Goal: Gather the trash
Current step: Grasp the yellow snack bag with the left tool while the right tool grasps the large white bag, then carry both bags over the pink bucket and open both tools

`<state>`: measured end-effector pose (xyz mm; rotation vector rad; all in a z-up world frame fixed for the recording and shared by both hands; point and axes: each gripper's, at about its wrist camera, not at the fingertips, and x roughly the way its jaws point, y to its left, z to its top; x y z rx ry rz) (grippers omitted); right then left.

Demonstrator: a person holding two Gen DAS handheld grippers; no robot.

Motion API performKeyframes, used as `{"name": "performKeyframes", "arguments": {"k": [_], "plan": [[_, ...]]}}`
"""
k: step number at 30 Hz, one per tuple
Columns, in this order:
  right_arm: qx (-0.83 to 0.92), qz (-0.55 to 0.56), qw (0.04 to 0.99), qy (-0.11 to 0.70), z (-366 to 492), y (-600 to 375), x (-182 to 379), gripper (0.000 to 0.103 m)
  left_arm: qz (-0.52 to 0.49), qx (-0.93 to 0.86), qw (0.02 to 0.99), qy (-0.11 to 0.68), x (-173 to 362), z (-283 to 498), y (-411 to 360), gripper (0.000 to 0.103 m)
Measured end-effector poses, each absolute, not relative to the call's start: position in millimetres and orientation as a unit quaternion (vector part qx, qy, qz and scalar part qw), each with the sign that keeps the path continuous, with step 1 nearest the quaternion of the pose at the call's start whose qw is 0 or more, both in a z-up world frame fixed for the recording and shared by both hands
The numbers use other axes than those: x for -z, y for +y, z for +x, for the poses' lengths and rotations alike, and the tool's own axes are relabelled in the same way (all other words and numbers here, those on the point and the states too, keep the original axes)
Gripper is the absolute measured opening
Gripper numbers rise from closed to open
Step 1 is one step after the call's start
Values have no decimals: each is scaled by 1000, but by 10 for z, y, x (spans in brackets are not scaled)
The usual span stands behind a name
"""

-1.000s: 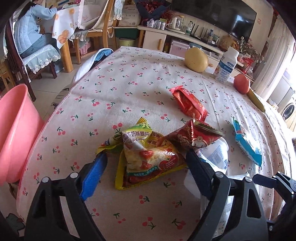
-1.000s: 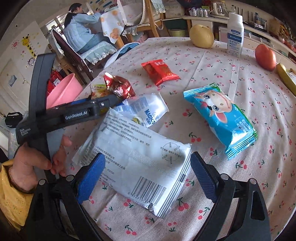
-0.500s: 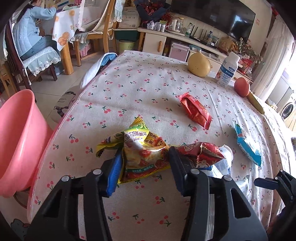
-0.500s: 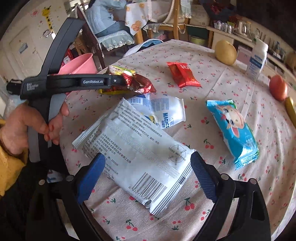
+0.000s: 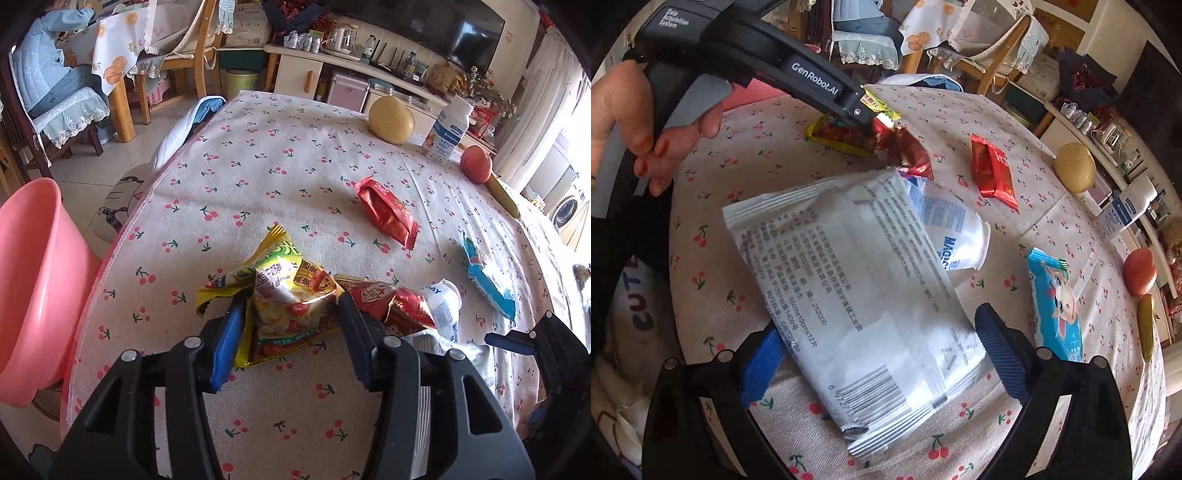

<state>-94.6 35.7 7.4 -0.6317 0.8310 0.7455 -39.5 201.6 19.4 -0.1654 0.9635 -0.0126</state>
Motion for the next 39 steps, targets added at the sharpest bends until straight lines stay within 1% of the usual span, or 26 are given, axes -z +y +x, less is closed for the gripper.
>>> {"name": "performKeyframes", "arguments": {"k": [1,3,4,5,9,14,15,16,18,20,21,22,25,27,39], "plan": [[-347,-291,803,387,-909,370,-72,96,-78,1,882,464,-187,-385,2015,70],[-353,-275,802,395,-811,390,-56,96,-79,-4,883,464,-181,-370,2017,74],[-355,-263,802,401,-764,390,-48,96,-80,-6,883,462,-177,-356,2021,79],[-356,-250,802,408,-716,381,-42,96,-82,-9,883,461,-169,-337,2024,81],[-362,-196,801,435,-598,330,-38,94,-79,-21,880,469,-87,-237,1999,84],[-364,-139,802,453,-521,209,-114,89,-54,-43,882,467,-55,-187,1974,84],[-360,-128,804,455,-509,182,-125,88,-55,-42,882,467,-51,-187,1979,80],[-356,-118,806,457,-501,155,-137,87,-58,-38,881,468,-45,-188,1983,70],[-353,-101,809,459,-480,107,-162,86,-59,-37,882,465,-50,-202,1988,69],[-347,-88,813,459,-471,70,-187,86,-59,-32,885,461,-69,-215,1991,65],[-344,-81,814,461,-501,46,-194,86,-60,-29,886,459,-83,-227,1997,62],[-341,-75,816,461,-510,29,-201,86,-61,-27,887,457,-95,-239,2001,55],[-335,-62,822,456,-508,8,-240,85,-66,-24,887,457,-93,-255,2031,53],[-329,-49,826,454,-516,-15,-260,85,-70,-22,887,456,-105,-271,2051,50],[-288,34,845,448,-476,-157,-385,84,-119,0,901,417,-367,-433,2309,49]]}}
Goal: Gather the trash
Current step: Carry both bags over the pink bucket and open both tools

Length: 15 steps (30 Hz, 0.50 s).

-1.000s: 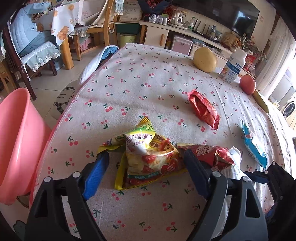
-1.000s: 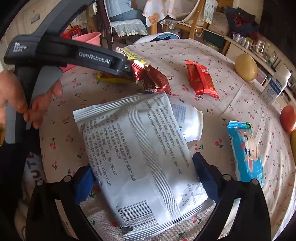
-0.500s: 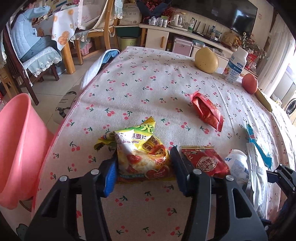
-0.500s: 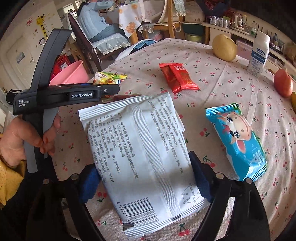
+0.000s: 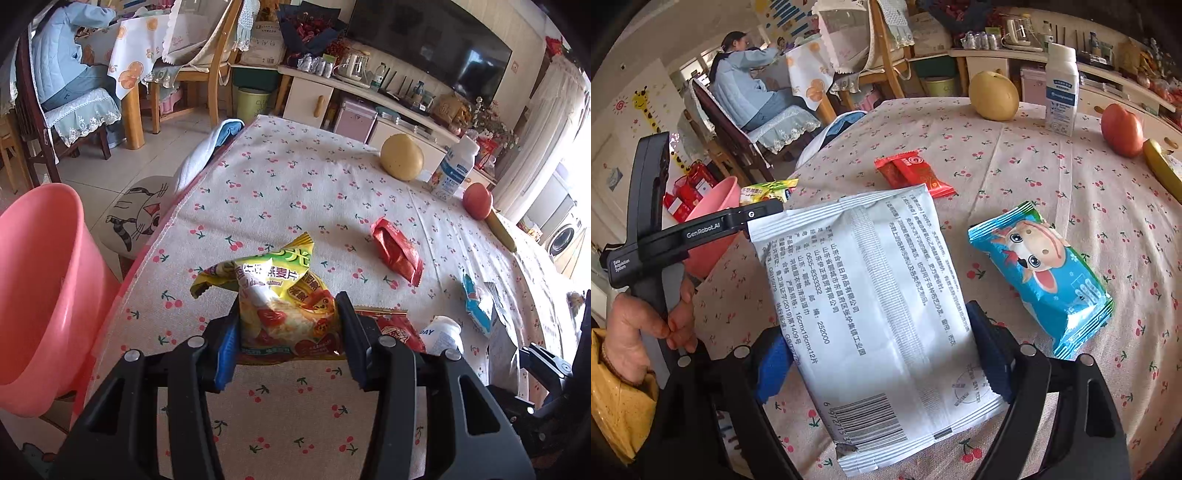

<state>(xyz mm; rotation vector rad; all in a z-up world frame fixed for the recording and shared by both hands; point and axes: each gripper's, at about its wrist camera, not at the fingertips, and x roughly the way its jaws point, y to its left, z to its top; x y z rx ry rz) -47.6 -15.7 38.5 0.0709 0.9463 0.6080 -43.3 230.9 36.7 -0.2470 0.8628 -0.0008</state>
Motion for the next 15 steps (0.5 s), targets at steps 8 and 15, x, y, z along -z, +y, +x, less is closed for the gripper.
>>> {"name": "performKeyframes", "arguments": {"k": [8,15], "plan": [[-286,76,848,440,-451,-77,-549,84,-137,2,914,382,-627,-578,2530,49],[-293,94,848,432,-426,138,-706,84,-154,-14,923,351,-814,-716,2836,50]]}}
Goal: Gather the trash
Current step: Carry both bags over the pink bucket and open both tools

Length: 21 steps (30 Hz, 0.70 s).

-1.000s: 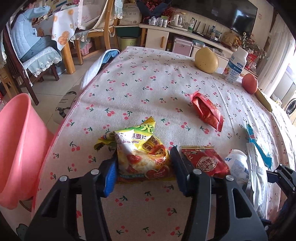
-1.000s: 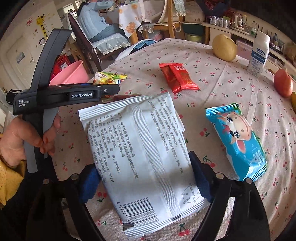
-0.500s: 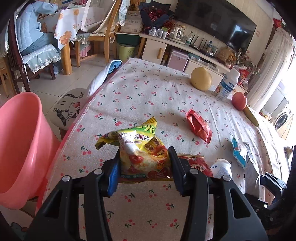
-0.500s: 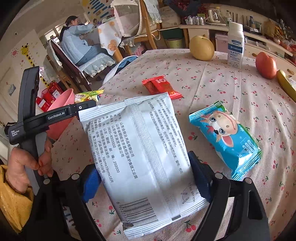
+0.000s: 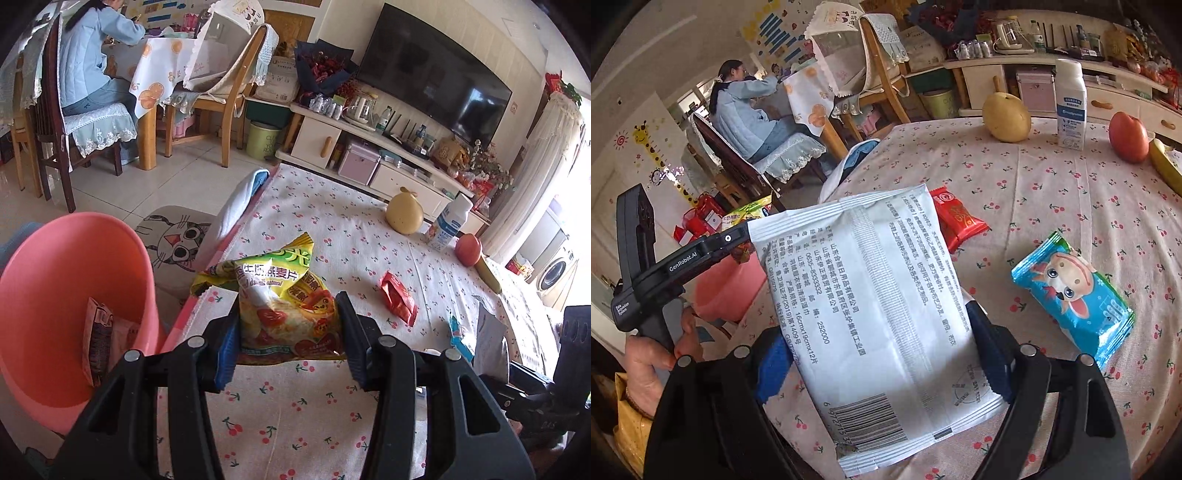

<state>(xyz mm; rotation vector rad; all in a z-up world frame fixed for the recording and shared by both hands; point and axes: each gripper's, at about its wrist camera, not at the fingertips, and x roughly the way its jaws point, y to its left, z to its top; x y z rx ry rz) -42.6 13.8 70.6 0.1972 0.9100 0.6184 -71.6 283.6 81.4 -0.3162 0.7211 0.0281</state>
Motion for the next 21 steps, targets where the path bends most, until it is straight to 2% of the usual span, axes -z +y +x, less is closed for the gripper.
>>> {"name": "performKeyframes", "arguments": {"k": [8,15,21], "plan": [[-329,90,842,417,-369,741,-1019,84,-185,-54,927,321,-966,-871,3322,50],[-394,100,823,397,-285,1551,-1364,84,-226,-130,919,295,-1033,-1049,3957,50],[-432,97,802,401,-227,2359,-1442,85,-272,-194,898,287,-981,-1220,4499,50]]}}
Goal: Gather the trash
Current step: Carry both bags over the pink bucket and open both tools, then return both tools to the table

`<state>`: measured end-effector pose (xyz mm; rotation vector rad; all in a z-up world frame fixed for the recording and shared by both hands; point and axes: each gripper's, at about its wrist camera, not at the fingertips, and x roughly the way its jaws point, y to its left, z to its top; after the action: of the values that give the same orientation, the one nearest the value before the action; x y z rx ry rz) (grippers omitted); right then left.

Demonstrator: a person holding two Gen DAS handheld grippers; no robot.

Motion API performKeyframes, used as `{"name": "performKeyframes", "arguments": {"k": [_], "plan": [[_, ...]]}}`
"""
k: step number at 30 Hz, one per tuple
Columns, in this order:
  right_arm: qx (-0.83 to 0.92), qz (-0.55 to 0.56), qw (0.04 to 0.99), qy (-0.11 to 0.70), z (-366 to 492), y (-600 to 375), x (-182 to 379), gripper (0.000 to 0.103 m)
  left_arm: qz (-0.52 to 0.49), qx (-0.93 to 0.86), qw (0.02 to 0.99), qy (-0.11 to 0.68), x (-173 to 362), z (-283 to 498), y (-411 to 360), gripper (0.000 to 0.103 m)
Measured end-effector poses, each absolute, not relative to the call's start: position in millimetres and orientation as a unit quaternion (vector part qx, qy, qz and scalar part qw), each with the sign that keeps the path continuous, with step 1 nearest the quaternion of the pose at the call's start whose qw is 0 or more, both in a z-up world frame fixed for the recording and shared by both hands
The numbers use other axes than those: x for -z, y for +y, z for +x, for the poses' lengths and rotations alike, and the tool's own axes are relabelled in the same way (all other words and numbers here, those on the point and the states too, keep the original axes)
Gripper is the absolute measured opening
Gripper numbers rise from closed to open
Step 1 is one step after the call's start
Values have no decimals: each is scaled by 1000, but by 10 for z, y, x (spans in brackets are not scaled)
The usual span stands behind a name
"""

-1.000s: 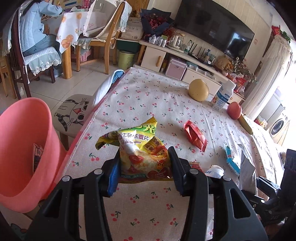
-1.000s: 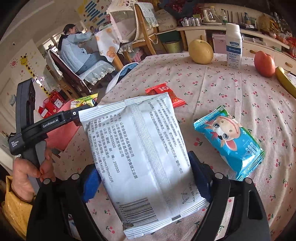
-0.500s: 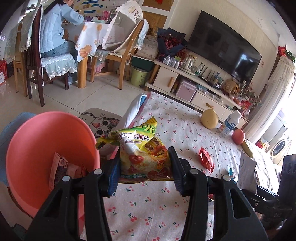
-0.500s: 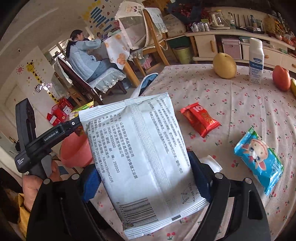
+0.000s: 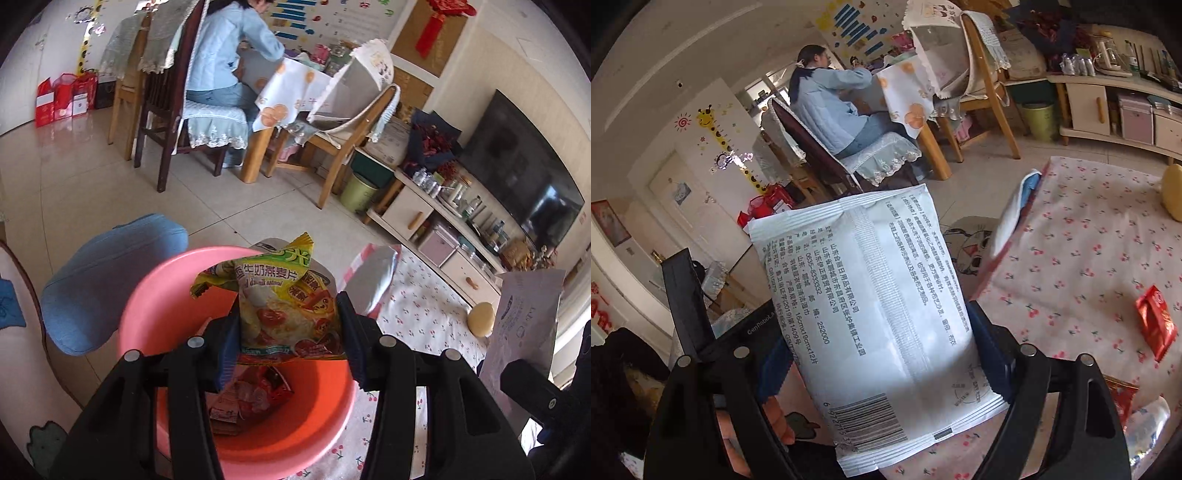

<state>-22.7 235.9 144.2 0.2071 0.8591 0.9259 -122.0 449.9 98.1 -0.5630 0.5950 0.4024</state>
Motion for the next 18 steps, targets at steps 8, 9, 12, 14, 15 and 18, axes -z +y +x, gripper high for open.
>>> {"name": "performKeyframes", "arguments": {"k": [8,9,12,14,15,18], "plan": [[-456,99,774,429,-128,3197,-1224,86,-311,-219,875,300,-835,-1272,4866,50],[-457,99,769,435,-95,3260,-1175,86,-315,-222,872,303,-809,-1266,4894,50],[-455,116,763,445,-23,3316,-1075,89,-319,-225,865,316,-761,-1217,4933,54],[-447,120,769,441,-11,3288,-1080,89,-313,-234,865,314,-768,-1220,4933,63],[-441,117,776,435,-9,3248,-1099,89,-310,-239,867,310,-782,-1215,4928,71],[-427,107,798,412,-57,3080,-1194,91,-294,-250,873,299,-808,-1211,4862,82]]}}
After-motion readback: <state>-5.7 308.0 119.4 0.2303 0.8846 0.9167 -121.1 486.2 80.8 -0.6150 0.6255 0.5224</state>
